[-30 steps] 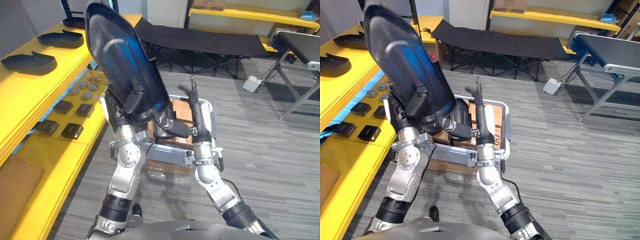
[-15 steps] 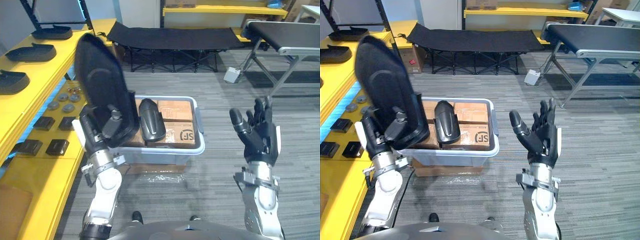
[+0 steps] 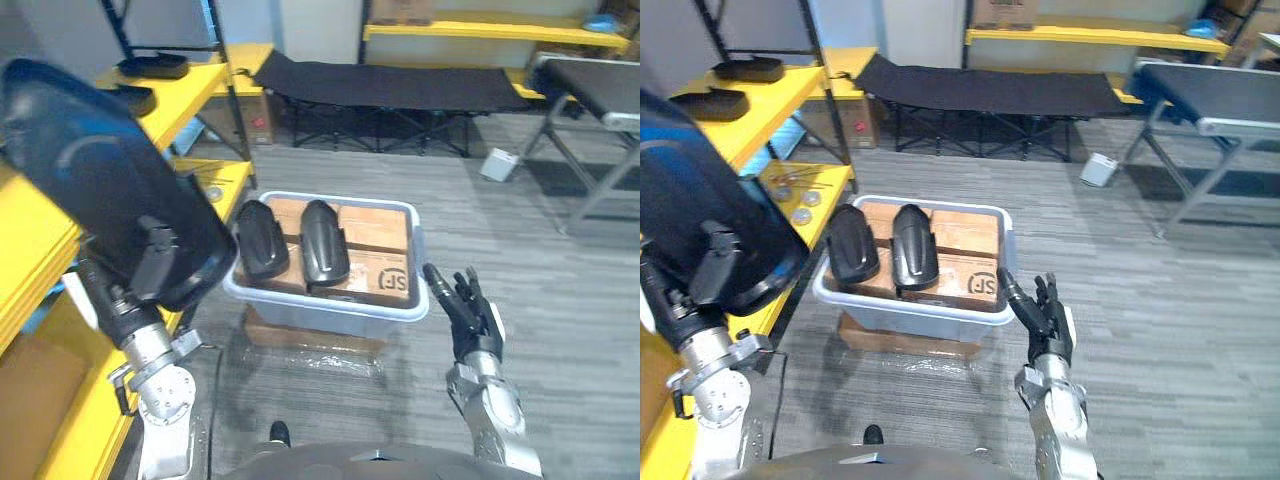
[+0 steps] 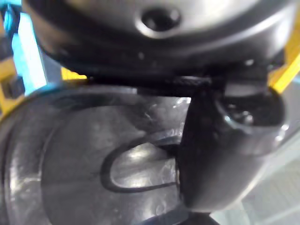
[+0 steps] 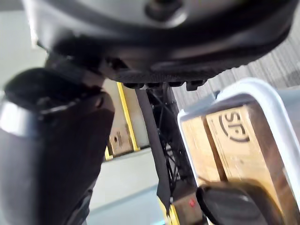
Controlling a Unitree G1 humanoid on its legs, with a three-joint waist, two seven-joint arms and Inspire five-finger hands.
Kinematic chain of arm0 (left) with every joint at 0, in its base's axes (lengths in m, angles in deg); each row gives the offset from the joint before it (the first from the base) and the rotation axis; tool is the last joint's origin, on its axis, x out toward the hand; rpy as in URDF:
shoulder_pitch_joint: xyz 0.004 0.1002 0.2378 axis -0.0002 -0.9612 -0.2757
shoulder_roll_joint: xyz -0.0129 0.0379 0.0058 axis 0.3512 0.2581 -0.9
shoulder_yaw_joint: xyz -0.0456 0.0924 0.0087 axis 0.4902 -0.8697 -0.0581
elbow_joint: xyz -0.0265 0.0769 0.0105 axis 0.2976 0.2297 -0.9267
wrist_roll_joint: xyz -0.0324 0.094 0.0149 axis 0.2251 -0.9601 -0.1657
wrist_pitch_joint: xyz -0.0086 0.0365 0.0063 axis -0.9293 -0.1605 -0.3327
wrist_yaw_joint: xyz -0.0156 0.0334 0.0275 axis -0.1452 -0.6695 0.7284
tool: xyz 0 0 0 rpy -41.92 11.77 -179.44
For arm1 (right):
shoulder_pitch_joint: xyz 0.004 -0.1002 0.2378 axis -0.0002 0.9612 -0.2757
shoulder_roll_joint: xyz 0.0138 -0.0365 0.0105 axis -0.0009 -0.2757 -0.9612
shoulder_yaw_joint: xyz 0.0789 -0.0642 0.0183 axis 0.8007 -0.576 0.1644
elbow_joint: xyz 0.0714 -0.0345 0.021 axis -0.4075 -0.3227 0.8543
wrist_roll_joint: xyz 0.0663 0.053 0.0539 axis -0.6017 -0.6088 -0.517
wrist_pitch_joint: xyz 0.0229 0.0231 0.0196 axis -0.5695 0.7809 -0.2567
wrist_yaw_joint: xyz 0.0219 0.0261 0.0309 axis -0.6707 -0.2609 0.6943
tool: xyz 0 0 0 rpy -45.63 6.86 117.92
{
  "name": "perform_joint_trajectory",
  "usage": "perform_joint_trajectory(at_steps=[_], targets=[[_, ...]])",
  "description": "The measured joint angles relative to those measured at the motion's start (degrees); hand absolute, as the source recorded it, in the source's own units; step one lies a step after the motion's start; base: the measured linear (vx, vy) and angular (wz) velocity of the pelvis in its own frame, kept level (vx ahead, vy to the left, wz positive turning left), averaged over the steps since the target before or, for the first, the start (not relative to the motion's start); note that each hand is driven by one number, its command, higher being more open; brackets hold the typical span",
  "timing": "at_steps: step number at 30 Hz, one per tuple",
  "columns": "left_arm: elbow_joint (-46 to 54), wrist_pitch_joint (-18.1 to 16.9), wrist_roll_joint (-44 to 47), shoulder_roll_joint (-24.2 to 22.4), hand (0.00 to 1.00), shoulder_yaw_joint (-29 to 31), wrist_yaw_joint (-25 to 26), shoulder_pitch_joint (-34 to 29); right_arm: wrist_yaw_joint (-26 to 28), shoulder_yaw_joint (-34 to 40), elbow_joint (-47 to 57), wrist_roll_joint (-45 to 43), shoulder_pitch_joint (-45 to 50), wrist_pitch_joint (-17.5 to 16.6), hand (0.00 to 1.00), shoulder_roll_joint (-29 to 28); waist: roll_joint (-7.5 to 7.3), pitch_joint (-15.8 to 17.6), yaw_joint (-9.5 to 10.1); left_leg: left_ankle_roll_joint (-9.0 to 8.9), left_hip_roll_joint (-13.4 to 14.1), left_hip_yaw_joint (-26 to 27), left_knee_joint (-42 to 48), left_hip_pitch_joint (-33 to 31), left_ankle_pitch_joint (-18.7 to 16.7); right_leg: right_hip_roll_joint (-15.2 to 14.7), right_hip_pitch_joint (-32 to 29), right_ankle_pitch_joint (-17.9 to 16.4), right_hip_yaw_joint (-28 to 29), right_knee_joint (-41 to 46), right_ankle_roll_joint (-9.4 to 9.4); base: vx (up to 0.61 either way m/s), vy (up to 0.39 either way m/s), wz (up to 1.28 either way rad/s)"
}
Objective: Walk over and take three plastic housings, then place them on the shelf
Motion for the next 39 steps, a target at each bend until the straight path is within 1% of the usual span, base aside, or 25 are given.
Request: perform_joint_trajectory(at_steps=[3, 7, 9, 10, 11, 13, 16, 17, 18, 20, 21, 22, 23, 24, 25, 26, 27, 28, 32, 34, 35, 36, 37, 38, 39], targets=[[1.29, 0.03, 0.08, -1.83, 0.00, 5.57, 1.36, -1.93, 0.04, -3.85, -0.09, 0.14, -3.58, 0.47, 1.00, -0.04, -0.12, -0.03, 3.07, -0.07, -0.54, -3.35, -0.04, -1.25, 0.68, -0.05, 0.93, -0.47, -3.37, -0.32, 0.32, -0.02, -0.019, 0.57], [3.35, 0.02, 0.66, -3.87, 0.00, 9.90, -0.54, -5.08, -0.77, -5.81, -0.42, 2.25, -8.25, 0.41, 1.00, -0.22, -0.71, -0.27, 6.67, 0.56, -2.17, -8.92, -0.06, -3.45, 1.31, -0.62, 1.60, -1.80, -7.33, 1.22, 0.38, 0.01, -0.009, 0.75], [3.51, 0.00, 1.55, -4.01, 0.00, 10.96, -3.52, -5.05, -3.17, -6.18, -0.38, 2.22, -9.73, 0.20, 1.00, -0.43, -1.20, -0.39, 6.55, 1.19, -3.14, -13.94, -0.09, -5.23, 2.21, -0.29, 1.02, -5.14, -3.14, 4.37, -0.37, 0.06, -0.012, 1.44], [3.50, -0.02, 2.80, -3.81, 0.00, 10.83, -6.20, -4.54, -4.92, -5.98, -0.36, 2.15, -9.75, -0.07, 1.00, -0.44, -1.88, -0.43, 5.39, 1.31, -4.66, -18.34, 0.01, -6.34, 3.19, 0.33, 0.87, -7.59, 1.52, 5.59, -0.90, 0.05, -0.005, 1.97], [3.50, -0.13, 2.95, -3.83, 0.00, 10.27, -8.81, -4.38, -6.27, -5.43, -0.37, 2.08, -9.72, -0.07, 1.00, -0.52, -2.67, 0.08, 5.13, 1.28, -5.93, -21.46, 0.01, -6.69, 3.88, 0.35, 1.03, -9.81, 4.06, 7.39, -0.29, 0.03, -0.020, 1.81], [3.49, -0.14, 3.69, -3.85, 0.00, 9.37, -11.56, -5.34, -6.33, -4.62, -0.37, 2.07, -9.63, -0.10, 1.00, -0.62, -2.90, 0.25, 5.62, 1.01, -6.63, -24.03, 0.04, -7.04, 4.55, 0.40, 0.99, -11.83, 4.32, 9.72, -0.41, -0.02, -0.104, 1.00], [3.49, -0.23, 5.00, -3.83, 0.00, 8.45, -13.29, -6.66, -5.91, -3.72, -0.34, 2.12, -9.43, -0.45, 1.00, -0.63, -2.35, 0.58, 5.91, 0.46, -6.66, -25.77, 0.04, -7.89, 5.29, 1.18, 1.08, -12.56, 2.08, 10.32, -0.44, -0.05, -0.084, 0.46], [3.49, -0.23, 5.02, -3.81, 0.00, 7.41, -14.38, -6.70, -5.32, -2.85, 0.03, 2.11, -8.44, -0.56, 1.00, -0.63, -1.96, 0.87, 5.56, 0.56, -6.32, -25.41, -0.13, -8.66, 5.45, 1.62, 1.81, -12.64, 0.70, 10.33, -0.46, -0.08, -0.096, 0.68], [3.49, -0.23, 5.11, -3.76, 0.00, 6.27, -15.50, -6.67, -4.69, -1.90, 0.29, 2.12, -7.36, -0.62, 1.00, -0.63, -1.62, 1.31, 4.82, 1.23, -5.52, -21.87, -0.12, -9.39, 5.59, 1.96, 2.55, -12.56, -1.29, 10.06, -0.32, -0.06, -0.076, 1.00], [3.14, -0.22, 5.48, -3.35, 0.00, 3.05, -19.32, -5.96, -4.04, 0.88, 0.49, 2.11, -5.03, -0.66, 1.00, -0.61, -1.05, 2.83, 2.57, 3.39, -3.50, -11.80, 0.13, -10.47, 5.54, 2.29, 4.31, -12.61, -6.29, 10.06, -0.22, -0.08, -0.041, 1.38], [2.66, -0.22, 5.51, -2.53, 0.00, 0.74, -21.18, -5.37, -3.91, 2.63, 0.56, 2.10, -3.78, -0.69, 1.00, -0.52, -0.56, 3.64, 2.29, 4.23, -2.67, -6.72, 0.16, -10.68, 5.26, 2.21, 5.30, -13.11, -8.33, 10.17, 0.27, -0.08, -0.016, 1.19], [2.24, -0.22, 5.49, -2.17, 0.00, -0.40, -22.03, -5.02, -3.89, 3.43, 0.57, 2.08, -3.24, -0.83, 1.00, -0.47, -0.23, 3.85, 2.19, 4.43, -2.40, -4.72, 0.18, -10.88, 5.10, 2.19, 5.48, -13.58, -8.88, 10.27, 0.36, -0.10, 0.006, 0.95], [1.18, -0.22, 5.47, -1.77, 0.00, -2.13, -23.06, -4.09, -3.82, 4.65, 0.56, 2.04, -2.93, -1.30, 1.00, -0.30, 0.71, 4.46, 1.95, 4.49, -2.15, -2.48, 1.48, -11.90, 3.95, 2.09, 5.54, -14.60, -9.69, 10.65, -0.40, -0.07, 0.052, 0.68], [-0.01, -0.23, 5.47, -1.23, 0.00, -3.21, -23.44, -3.43, -3.31, 5.03, 0.54, 2.04, -3.11, -2.00, 1.00, -0.34, 0.40, 5.43, 1.66, 3.52, -2.00, 0.18, 4.17, -13.23, 0.63, 0.56, 5.20, -15.59, -9.51, 11.25, -0.97, -0.08, 0.062, 0.49], [-0.54, -0.23, 5.47, -0.98, 0.00, -3.26, -23.44, -3.46, -2.62, 5.01, 0.55, 2.03, -3.13, -2.40, 1.00, -0.46, -0.01, 5.81, 1.69, 4.50, -1.79, 1.37, 6.53, -14.10, 0.54, -0.09, 4.80, -16.06, -9.34, 12.13, -0.84, -0.02, 0.045, 0.02], [-1.36, -0.22, 5.47, -0.38, 0.00, -3.27, -23.28, -3.70, -1.28, 4.86, 0.82, 2.04, -3.02, -3.62, 1.00, -0.44, 1.66, 6.13, 1.85, 4.50, -0.84, 2.51, 10.93, -14.01, 1.02, -0.10, 4.89, -17.41, -8.17, 14.71, -0.22, 0.00, -0.009, -0.19], [-1.70, -0.22, 5.47, -0.14, 0.00, -3.26, -23.10, -3.88, -0.75, 4.82, 0.79, 2.02, -2.96, -4.12, 1.00, -0.48, 1.97, 6.13, 1.70, 4.08, -0.62, 2.64, 11.82, -14.05, 2.34, -0.25, 4.95, -17.99, -7.77, 15.91, 0.27, 0.03, -0.015, -0.20], [-2.10, -0.21, 5.42, 0.25, 0.00, -3.35, -22.19, -3.98, 0.43, 4.61, 0.78, 1.87, -2.99, -4.51, 1.00, -0.67, 1.35, 6.13, 1.24, 4.45, -1.28, 3.08, 12.96, -13.98, 1.69, -1.50, 4.55, -18.35, -7.16, 17.56, 0.92, 0.03, 0.008, -0.13], [-2.09, -0.21, 4.84, 0.27, 0.00, -4.10, -20.99, -3.42, 1.86, 3.30, 0.78, 1.64, -4.30, -5.49, 1.00, -0.69, 0.41, 7.23, 1.46, 4.49, -1.73, 4.46, 17.97, -14.59, -1.46, -3.62, 4.19, -19.67, -4.85, 20.41, 1.78, 0.05, 0.032, -0.15], [-1.83, -0.21, 4.71, 0.35, 0.00, -4.03, -21.02, -3.23, 1.91, 2.04, 0.77, 1.67, -4.77, -5.59, 1.00, -1.54, -0.02, 7.51, 1.67, 4.50, -2.53, 4.85, 20.24, -14.45, -4.02, -4.85, 5.45, -21.11, -4.96, 20.56, 1.47, 0.08, 0.078, 0.00], [-1.69, -0.21, 4.70, 0.42, 0.00, -4.01, -21.06, -2.91, 1.91, 1.89, 0.77, 1.67, -4.86, -5.67, 1.00, -2.29, -0.80, 7.87, 1.90, 4.63, -3.14, 4.98, 21.09, -14.44, -4.86, -5.91, 6.06, -21.74, -5.22, 20.52, 1.12, 0.14, 0.152, 0.04], [-1.61, -0.21, 4.66, 0.54, 0.00, -3.97, -21.16, -1.96, 1.75, 1.88, 0.74, 1.68, -4.86, -5.69, 1.00, -3.31, -1.71, 8.17, 2.87, 6.24, -3.91, 5.34, 25.34, -14.75, -7.49, -7.20, 7.12, -22.34, -5.33, 20.48, 0.45, 0.15, 0.156, -0.03], [-1.34, -0.21, 4.66, 0.63, 0.00, -3.90, -21.14, -1.89, 1.59, 1.62, 0.69, 1.71, -4.78, -5.69, 1.00, -3.41, -1.97, 8.19, 3.47, 6.66, -4.29, 5.68, 28.07, -14.53, -9.97, -7.73, 7.85, -22.50, -5.38, 20.50, 0.22, 0.22, 0.147, -0.01], [-1.07, -0.25, 4.67, 0.94, 0.00, -3.69, -21.13, -1.23, 1.50, 1.20, 0.79, 1.86, -4.73, -5.99, 1.00, -3.48, -1.55, 7.81, 3.16, 6.07, -5.11, 5.33, 30.10, -14.39, -13.64, -8.39, 7.63, -21.86, -4.29, 26.30, -1.70, 0.25, 0.150, 0.45], [-1.24, 0.03, 4.58, 1.11, 0.00, -3.58, -21.25, 0.26, 1.49, 0.89, 0.72, 2.11, -4.62, -6.25, 1.00, -3.36, -1.87, 7.78, 2.21, 6.64, -6.72, 3.20, 30.25, -14.06, -14.35, -10.88, 2.84, -18.67, -1.83, 37.09, -6.87, 0.24, 0.149, 0.70]])
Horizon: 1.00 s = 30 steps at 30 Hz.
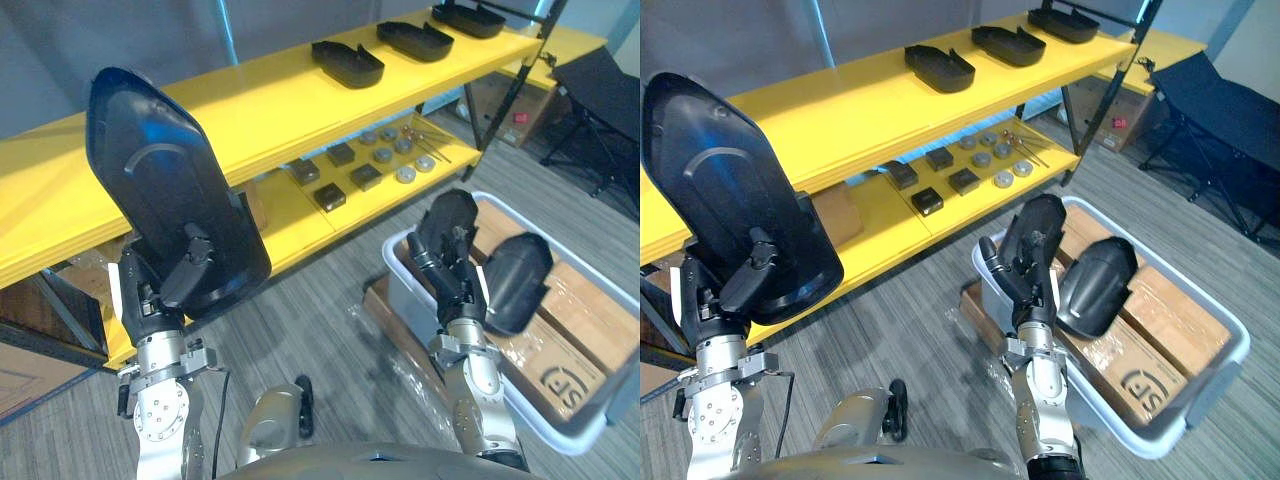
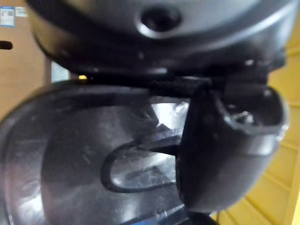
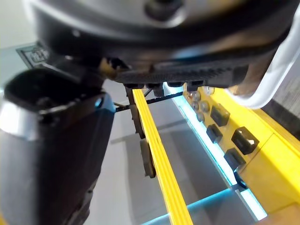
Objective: Walk over and take three plastic housings, then place them on the shelf
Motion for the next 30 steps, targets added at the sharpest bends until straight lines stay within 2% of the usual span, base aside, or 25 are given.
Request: perform_joint_trajectory(at_steps=[1, 2, 3, 4, 5, 6, 7, 8, 9, 12, 13, 14, 15, 16, 17, 18, 19, 21, 24, 26, 28, 29, 30], targets=[[0.06, -0.01, -0.09, 0.22, 0.00, -0.02, -0.22, 0.51, -0.01, 0.05, -0.01, 0.05, -0.04, 0.00, 1.00, 0.03, -0.13, -0.04, -0.22, 0.08, -0.62, -0.70, -0.67, 0.35, -0.04, -0.73, -2.52, 3.14, 1.53, 4.78, -2.26, 0.23, 0.177, 0.85], [0.33, -0.01, -0.48, 1.06, 0.00, 0.02, -0.21, 0.91, 0.00, 0.02, -0.02, 0.13, -0.14, -0.15, 1.00, -0.03, -0.30, -0.05, -0.58, 0.32, -1.11, -2.22, -3.03, 1.95, 0.12, -0.88, -6.34, 11.53, 5.63, 10.82, -1.47, 0.26, 0.139, 0.61], [0.64, -0.02, -0.71, 2.06, 0.00, 0.27, 0.24, 0.97, 0.20, -0.15, 0.01, 0.16, -0.21, -0.79, 1.00, -0.33, -0.60, -0.29, -1.04, 0.95, -1.52, -3.49, -5.22, 3.49, 0.18, -0.50, -9.46, 14.36, 8.82, 15.72, 0.56, 0.29, 0.119, 0.52], [0.62, -0.01, -0.74, 2.38, 0.00, 0.36, 0.61, 1.12, 0.38, -0.20, 0.02, 0.16, -0.37, -1.18, 1.00, -0.43, -0.62, -0.27, -1.10, 1.63, -1.80, -4.14, -5.79, 4.10, 0.16, -0.06, -11.04, 12.21, 9.84, 17.36, 1.10, 0.31, 0.076, 0.46], [0.56, 0.02, -0.75, 2.37, 0.00, 0.55, 1.72, 1.44, 0.80, -0.16, 0.03, 0.13, -0.90, -1.68, 1.00, -0.45, -0.39, -0.15, -1.40, 2.39, -1.86, -5.30, -6.78, 5.54, 0.08, 1.63, -13.21, 8.18, 10.80, 17.89, 1.68, 0.31, 0.076, 0.43], [0.52, 0.04, -0.77, 2.41, 0.00, 0.67, 2.38, 1.89, 1.31, -0.02, 0.09, 0.11, -1.29, -1.75, 1.00, -0.42, -0.06, -0.10, -1.48, 2.07, -1.87, -6.63, -8.27, 7.49, 0.28, 3.75, -14.98, 4.98, 10.84, 14.95, 1.84, 0.31, 0.072, 0.43], [0.54, 0.04, -0.87, 2.47, 0.00, 0.67, 2.74, 2.17, 1.78, 0.11, 0.18, 0.11, -1.35, -1.76, 1.00, -0.42, 0.05, -0.13, -1.44, 2.04, -1.85, -7.25, -9.09, 8.51, 0.29, 4.88, -15.81, 3.96, 10.79, 12.60, 1.67, 0.37, 0.063, 0.50], [0.53, 0.03, -0.92, 2.52, 0.00, 0.66, 3.26, 2.88, 2.63, 0.23, 0.77, 0.08, -1.34, -1.82, 1.00, -0.12, 0.39, -0.25, -1.65, 1.82, -1.65, -8.37, -10.21, 9.97, 0.27, 7.10, -17.62, 2.96, 11.18, 6.62, 1.62, 0.35, 0.028, 0.62], [0.52, 0.03, -0.92, 2.58, 0.00, 0.62, 3.63, 3.68, 3.48, 0.23, 1.93, 0.00, -1.35, -1.99, 1.00, 0.56, 0.71, -0.39, -2.06, 1.30, -1.49, -9.93, -10.44, 10.42, -0.12, 9.45, -19.66, 3.12, 13.28, -0.16, 1.84, 0.34, 0.008, 0.70], [-0.38, 0.03, -0.90, 2.58, 0.00, -0.50, 4.50, 5.19, 4.69, 0.22, 3.47, 0.03, -1.42, -3.07, 1.00, 1.34, 1.44, -0.53, -2.80, 0.40, -0.81, -13.54, -10.29, 11.23, -1.12, 12.42, -23.39, 4.76, 17.85, -10.05, 3.88, 0.24, -0.066, 0.71], [-0.60, 0.04, -0.95, 2.58, 0.00, -0.94, 4.69, 4.97, 4.80, -0.07, 3.90, 0.03, -1.42, -3.21, 1.00, 1.30, 1.36, -0.57, -2.72, -0.46, -0.43, -14.40, -10.21, 12.24, -1.71, 12.72, -23.51, 6.84, 18.55, -14.85, 4.15, 0.27, -0.132, 0.65], [-0.60, 0.04, -1.10, 2.56, 0.00, -1.53, 5.02, 4.22, 4.81, -0.73, 4.44, 0.02, -1.42, -3.22, 1.00, 1.31, 0.90, -0.84, -2.59, -1.60, -0.20, -14.64, -9.41, 13.10, -2.91, 12.71, -22.87, 10.73, 18.52, -18.79, 3.73, 0.28, -0.154, 0.58], [-0.60, 0.04, -1.21, 2.58, 0.00, -1.73, 5.09, 3.82, 4.80, -1.17, 4.67, 0.03, -1.43, -3.22, 1.00, 1.31, 0.57, -1.03, -2.48, -1.95, -0.17, -14.63, -8.85, 13.57, -3.69, 12.62, -22.30, 13.34, 18.31, -20.09, 3.32, 0.40, -0.334, 0.61], [-0.22, 0.04, -1.22, 2.68, 0.00, -1.77, 4.99, 2.19, 4.84, -3.31, 4.97, 0.05, -1.49, -3.23, 1.00, 1.22, -1.63, -2.40, -2.31, -3.20, -0.66, -14.58, -6.78, 14.55, -7.18, 11.96, -20.13, 23.31, 17.55, -22.16, 2.38, 0.35, -0.340, 0.39], [-0.23, 0.02, -1.19, 2.52, 0.00, -1.62, 5.00, 1.74, 4.92, -4.06, 5.00, 0.07, -1.54, -3.21, 1.00, 1.35, -2.11, -2.88, -1.92, -3.71, -0.76, -14.58, -5.98, 14.62, -8.53, 11.77, -19.27, 21.72, 17.08, -22.68, 3.76, 0.29, -0.297, 0.21], [-0.57, 0.05, -1.18, 1.64, 0.00, -1.68, 5.15, 1.65, 5.07, -4.33, 5.01, 0.07, -1.88, -3.22, 1.00, 1.91, -1.30, -3.16, -1.01, -4.17, 0.49, -14.61, -4.70, 14.57, -9.88, 12.52, -18.46, 20.96, 16.61, -23.36, 4.65, 0.14, -0.163, -0.07], [-0.60, 0.20, -1.18, 0.44, 0.00, -1.72, 5.32, 1.44, 5.24, -4.75, 5.60, 0.07, -2.26, -3.21, 1.00, 2.82, 0.70, -3.73, -0.69, -5.07, 2.91, -14.93, -3.06, 13.80, -11.60, 14.89, -17.65, 20.72, 15.39, -24.77, 3.80, 0.16, -0.164, -0.02], [-0.53, 0.19, -1.24, 0.17, 0.00, -1.93, 5.07, 1.28, 5.76, -4.50, 6.30, -0.07, -2.87, -3.21, 1.00, 3.27, 1.94, -4.46, -0.95, -5.90, 5.39, -15.21, -4.32, 13.85, -11.90, 17.15, -17.50, 19.92, 14.20, -25.49, 2.53, 0.21, -0.218, 0.08], [-0.71, 0.19, -1.50, 0.17, 0.00, -2.39, 5.50, 0.93, 7.63, -2.30, 6.31, -1.91, -2.77, -3.21, 1.00, 3.38, 2.63, -4.81, -1.91, -7.32, 7.82, -13.06, -3.19, 14.76, -10.92, 18.98, -15.14, 18.87, 13.00, -26.69, 1.05, 0.18, -0.169, 0.10], [-1.34, 0.19, -2.17, 0.19, 0.00, -2.88, 6.04, 1.04, 8.64, -0.90, 6.32, -4.25, -2.59, -3.23, 1.00, 3.38, 3.11, -4.67, -2.68, -7.38, 8.86, -10.77, 3.20, 13.06, -10.39, 19.48, -12.40, 18.69, 12.14, -28.51, 0.77, 0.13, -0.079, 0.20], [-3.66, 0.25, -2.34, 0.19, 0.00, -3.00, 6.12, 2.71, 9.48, 0.78, 6.34, -4.92, -1.43, -3.67, 1.00, 3.32, 3.08, -4.58, -2.69, -7.20, 9.61, -6.96, 12.88, 9.36, -7.67, 18.52, -8.16, 18.18, 11.38, -31.45, -0.02, 0.11, -0.018, 0.22], [-4.09, 0.25, -2.34, 0.22, 0.00, -2.94, 6.15, 2.96, 9.69, 0.91, 6.34, -4.93, -1.12, -4.01, 1.00, 3.18, 3.10, -4.61, -2.64, -6.48, 10.08, -5.28, 12.61, 9.31, -8.58, 18.06, -7.34, 18.14, 11.02, -32.11, -0.06, 0.07, 0.010, 0.34], [-4.21, 0.23, -2.33, 0.19, 0.00, -2.90, 5.94, 3.35, 9.75, 2.00, 6.36, -4.94, -1.00, -5.47, 1.00, 2.99, 3.47, -4.87, -3.16, -5.81, 11.49, -1.79, 6.91, 8.72, -10.12, 16.86, -6.44, 17.62, 10.00, -32.68, 0.31, 0.05, 0.019, 0.36]])
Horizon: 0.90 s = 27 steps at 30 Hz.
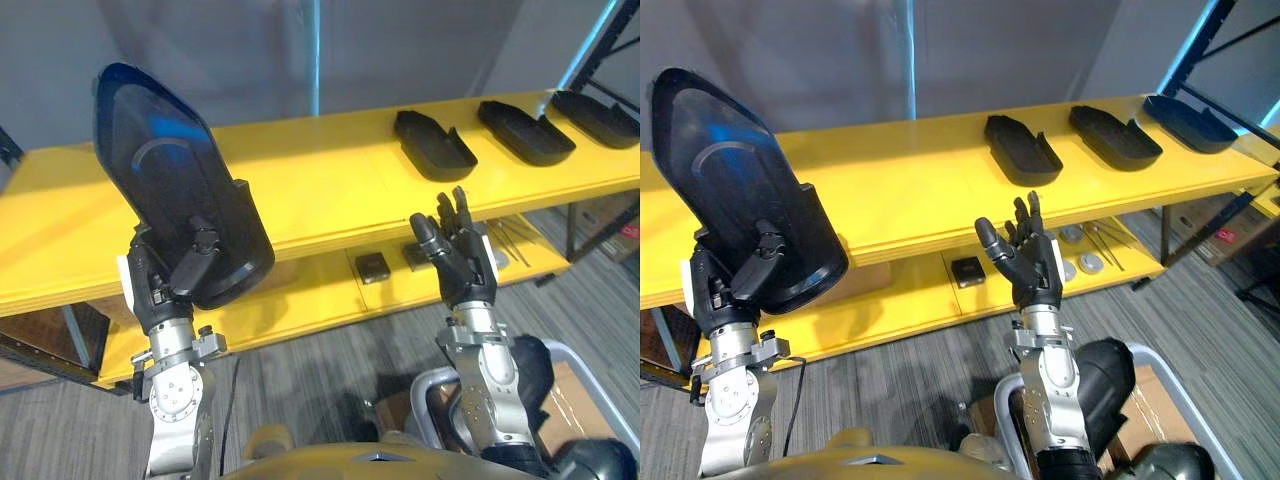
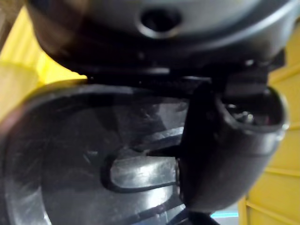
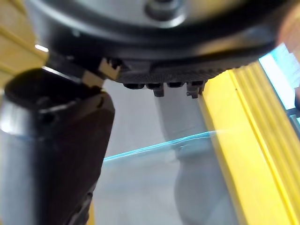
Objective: Walk over and take three plastic housings, then place them on the shelf
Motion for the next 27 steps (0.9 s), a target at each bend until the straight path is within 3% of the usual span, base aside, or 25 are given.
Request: perform_joint_trajectory(at_steps=[3, 5, 9, 13, 18, 21, 27], targets=[[-0.24, -0.02, -0.02, -0.03, 0.00, -0.14, -1.37, 1.89, -0.40, 1.86, 0.65, 0.05, -0.07, -1.30, 1.00, 0.08, 1.03, -0.35, -1.19, -0.19, 0.59, 2.72, -12.17, -0.94, 3.20, -2.17, 0.74, -0.46, -2.20, -0.48, 1.33, 0.06, 0.106, 0.48], [-0.29, -0.21, -0.08, 0.17, 0.00, -0.78, -1.76, 3.03, -1.78, 1.73, 0.63, 0.67, -0.28, -1.40, 1.00, 0.30, 2.54, -0.96, -0.88, -1.80, -0.30, 4.40, -17.79, 1.87, 12.80, -3.61, 1.45, -0.62, -1.14, -0.30, 4.14, 0.10, 0.218, -0.07], [0.31, 0.38, -1.55, 2.38, 0.00, -0.48, -1.79, 6.45, -2.63, -0.83, 2.76, 2.00, -0.71, -1.44, 1.00, -0.04, 0.39, -1.02, -0.96, 0.32, -4.48, 7.19, -22.78, 3.48, 14.36, -6.83, 0.11, 1.13, 0.97, -1.00, 6.99, 0.12, 0.186, -0.16], [0.63, 6.78, -0.74, 6.99, 0.00, -0.52, -8.03, 10.05, -2.41, -2.73, 8.24, 2.58, -0.74, -1.37, 1.00, -0.80, -0.38, -0.89, -1.97, 0.83, -6.09, 9.07, -25.35, 6.09, 14.23, -7.93, 0.74, 2.26, 2.72, -2.39, 7.72, 0.07, 0.111, -0.19], [-5.16, 16.58, 11.80, 8.88, 0.00, -4.57, -14.50, 18.30, -0.35, -4.43, 11.43, 2.60, -0.79, -0.52, 1.00, -0.55, -1.24, -0.94, -4.13, 0.80, -6.31, 11.27, -26.00, 6.47, 14.15, -7.76, -0.40, 2.28, 5.24, -2.45, 7.72, 0.00, 0.017, -0.26], [-16.26, 20.37, 18.86, 9.16, 0.00, -5.48, -14.23, 23.52, 2.39, -6.11, 11.41, 2.39, -0.56, 1.13, 1.00, 0.46, -1.24, -0.91, -6.45, 0.66, -6.26, 13.95, -26.78, 8.35, 14.01, -7.46, -0.58, 2.47, 7.94, -2.40, 8.00, -0.03, 0.032, -0.46], [-32.46, 21.44, 23.56, 10.59, 0.00, -4.74, -8.18, 33.59, 4.68, -8.09, 11.41, -6.62, 0.04, 1.55, 1.00, 0.90, -1.13, -0.80, -9.65, 0.53, -5.90, 18.52, -27.47, 9.25, 13.84, -6.65, -2.93, 3.53, 12.75, -2.39, 7.88, -0.04, 0.011, -0.41]])
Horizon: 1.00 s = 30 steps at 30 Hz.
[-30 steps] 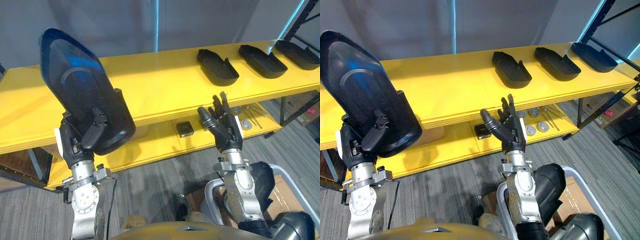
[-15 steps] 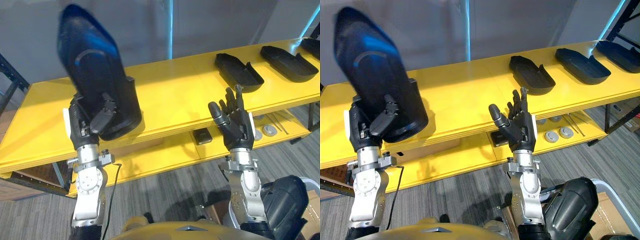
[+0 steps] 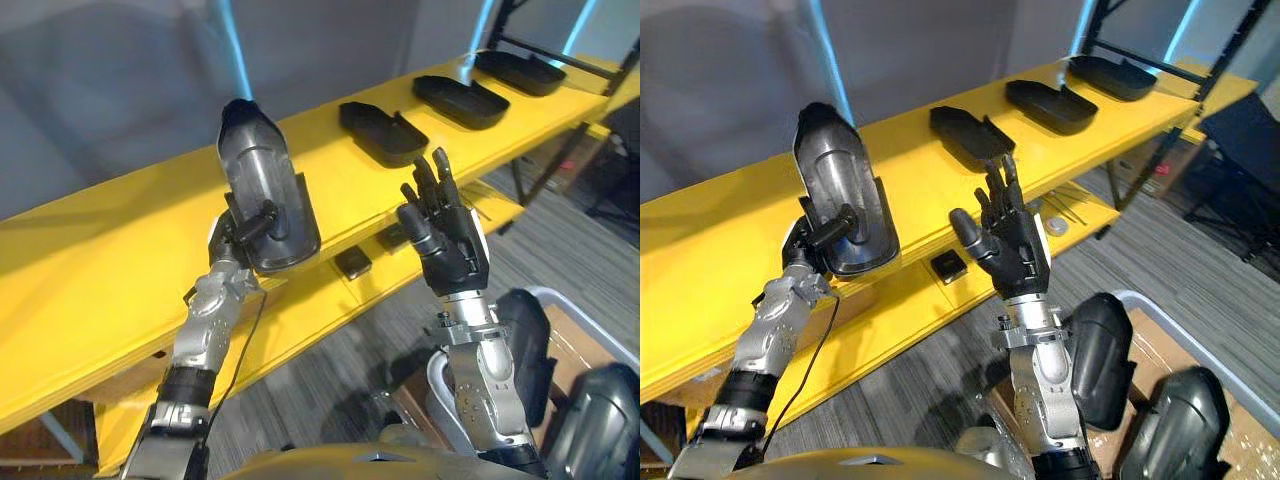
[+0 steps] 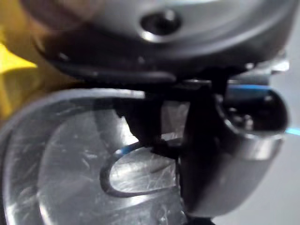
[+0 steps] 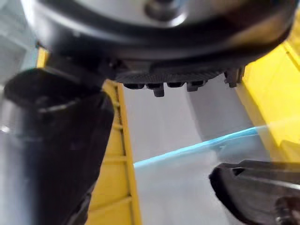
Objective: Walk over and take three plastic housings, then place them on the shelf
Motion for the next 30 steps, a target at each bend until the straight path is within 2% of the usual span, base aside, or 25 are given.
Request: perform_joint_trajectory(at_steps=[2, 3, 6, 11, 17, 23, 29, 30], targets=[[-3.23, 0.00, 3.19, 1.92, 0.00, 1.01, 2.13, 3.87, 0.90, -0.21, 0.09, -1.08, 0.49, 1.14, 1.00, -0.41, 0.31, 0.19, -1.09, 0.00, 0.14, 0.64, 0.00, 0.02, 0.00, 0.22, -0.44, 0.10, 0.79, 0.08, 0.12, -0.03, -0.023, -0.18], [-5.56, 0.00, 4.67, 3.22, 0.00, 1.75, 3.49, 7.19, 1.14, -0.72, 0.22, -2.04, 1.38, 2.66, 1.00, -0.36, 0.70, 0.42, -1.46, -0.01, 0.27, 0.98, -0.04, 0.01, 0.00, 0.38, -0.70, 0.19, 1.11, 0.10, 0.05, -0.02, -0.024, -0.12], [-8.33, -0.01, 6.67, 5.81, 0.00, 3.57, 5.75, 11.77, 1.00, -3.26, 0.22, -1.73, 4.17, 6.19, 1.00, -0.29, 1.73, 1.02, -2.57, -0.03, 0.47, 1.45, -0.27, 0.01, 0.02, 0.70, -1.10, 0.18, 1.69, 0.13, 0.05, -0.02, -0.025, -0.09], [-9.57, 1.15, 7.07, 6.86, 0.00, 5.00, 9.58, 14.53, 0.72, -4.51, 0.18, 0.60, 9.50, 10.45, 1.00, 1.13, 3.12, 1.88, -3.66, -0.16, 0.46, 2.18, -1.26, 0.13, 0.20, 0.99, -1.75, 0.19, 2.46, 0.15, 0.05, 0.00, -0.012, -0.07], [-15.45, 7.14, 8.51, 9.59, 0.00, 4.79, 10.75, 14.77, 0.83, -3.82, 0.18, 2.75, 13.11, 11.13, 1.00, 2.14, 3.05, 2.32, -5.64, -0.28, 0.66, 2.87, -2.18, 0.85, 0.36, 1.07, -1.81, 0.12, 3.17, 0.11, -0.06, 0.00, -0.009, -0.05], [-17.85, 8.30, 8.98, 12.12, 0.00, 4.51, 8.92, 16.44, 0.72, -4.42, 0.15, 2.70, 13.41, 11.06, 1.00, 3.21, 2.17, 3.42, -5.58, -0.29, 0.66, 2.82, -1.88, 0.65, 0.36, 0.92, -1.90, 0.00, 3.26, 0.22, -0.23, -0.05, -0.016, 0.00], [-18.70, 8.05, 9.48, 12.49, 0.00, 3.66, 8.81, 17.91, -1.15, -5.12, 0.15, 2.67, 12.93, 10.98, 1.00, 4.10, 2.22, 4.23, -5.59, -0.29, 0.67, 2.27, -1.23, -0.30, 0.37, 0.75, -2.57, -0.17, 2.93, 0.85, -0.43, -0.03, -0.013, 0.04], [-19.09, 7.93, 10.21, 12.58, 1.00, 3.66, 8.89, 18.33, -1.26, -5.22, 0.15, 2.68, 12.70, 10.98, 1.00, 4.12, 2.17, 4.73, -5.62, -0.29, 0.74, 2.17, -1.00, -0.33, 0.37, 0.74, -2.57, -0.19, 2.84, 1.05, -0.44, -0.05, -0.015, 0.04]])
